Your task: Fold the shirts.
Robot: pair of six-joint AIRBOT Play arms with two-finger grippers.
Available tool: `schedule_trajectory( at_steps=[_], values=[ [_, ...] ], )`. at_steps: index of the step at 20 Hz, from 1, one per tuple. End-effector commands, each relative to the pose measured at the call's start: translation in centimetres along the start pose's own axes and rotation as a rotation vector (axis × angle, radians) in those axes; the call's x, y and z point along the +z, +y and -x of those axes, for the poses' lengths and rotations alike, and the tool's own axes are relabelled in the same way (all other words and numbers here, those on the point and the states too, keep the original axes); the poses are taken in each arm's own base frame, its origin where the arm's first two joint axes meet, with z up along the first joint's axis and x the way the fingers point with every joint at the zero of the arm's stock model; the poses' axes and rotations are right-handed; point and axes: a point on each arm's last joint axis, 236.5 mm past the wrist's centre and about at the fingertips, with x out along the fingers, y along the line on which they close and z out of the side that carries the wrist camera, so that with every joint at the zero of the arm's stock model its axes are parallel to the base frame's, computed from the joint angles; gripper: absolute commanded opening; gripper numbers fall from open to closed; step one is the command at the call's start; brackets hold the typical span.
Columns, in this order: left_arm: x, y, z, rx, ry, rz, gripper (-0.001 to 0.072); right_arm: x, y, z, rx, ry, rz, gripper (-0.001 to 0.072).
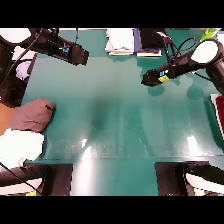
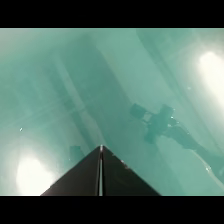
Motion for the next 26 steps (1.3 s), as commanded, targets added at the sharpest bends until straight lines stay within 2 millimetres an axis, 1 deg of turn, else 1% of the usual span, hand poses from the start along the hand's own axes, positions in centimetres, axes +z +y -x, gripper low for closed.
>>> schedule_trajectory(
  at_steps=[1, 11, 12, 14, 15, 17, 18, 19, 20, 22, 23, 25, 26],
  values=[
    [0.0, 0.0, 0.0, -0.001, 0.0, 0.0, 0.0023, 0.3, 0.0, 0.0, 0.0, -0.014, 0.0, 0.0017],
    [0.0, -0.1, 0.0, -0.003, -0.002, 0.001, 0.0023, 0.4, 0.0, 0.0, 0.0, -0.014, 0.0, 0.0017],
    [0.3, -0.1, 0.0, -0.003, -0.012, 0.001, 0.0023, 0.3, 0.0, 0.0, 0.0, -0.014, 0.0, 0.0017],
    [2.1, -0.1, 0.1, -0.005, -0.088, 0.004, 0.0023, 0.3, 0.0, 0.0, 0.0, -0.014, 0.0, 0.0017],
    [2.6, -0.4, 0.1, -0.015, -0.108, 0.006, 0.0023, 0.4, 0.0, 0.0, -0.001, -0.015, 0.0, 0.0017],
    [2.4, -0.3, 0.2, -0.01, -0.1, 0.002, 0.0023, 0.6, 0.0, 0.0, -0.001, -0.025, 0.0, 0.0017],
    [2.2, 0.1, 0.1, 0.006, -0.091, -0.027, 0.0023, 0.7, 0.0, 0.0, -0.002, -0.029, 0.0, 0.0017],
    [1.5, 1.3, 0.1, 0.056, -0.062, -0.079, 0.0023, 0.7, 0.0, 0.0, -0.002, -0.03, 0.0, 0.0017],
    [0.3, 3.2, 0.4, 0.118, -0.009, -0.053, 0.0023, 0.7, -0.1, 0.0, -0.002, -0.029, 0.0, 0.0017],
    [-3.8, 8.6, 1.7, 0.24, 0.153, 0.049, 0.0023, 0.7, -0.1, 0.0, -0.003, -0.028, 0.0, 0.0017],
    [-5.9, 11.1, 2.7, 0.276, 0.228, 0.11, 0.0023, 0.7, -0.1, 0.0, -0.002, -0.028, 0.0, 0.0017],
    [-9.7, 15.6, 4.3, 0.339, 0.345, 0.211, 0.0023, 0.7, -0.1, 0.0, -0.003, -0.028, 0.0, 0.0017],
    [-11.6, 17.4, 4.9, 0.365, 0.39, 0.261, 0.0023, 0.7, -0.1, 0.0, -0.003, -0.028, 0.0, 0.0017]
  ],
)
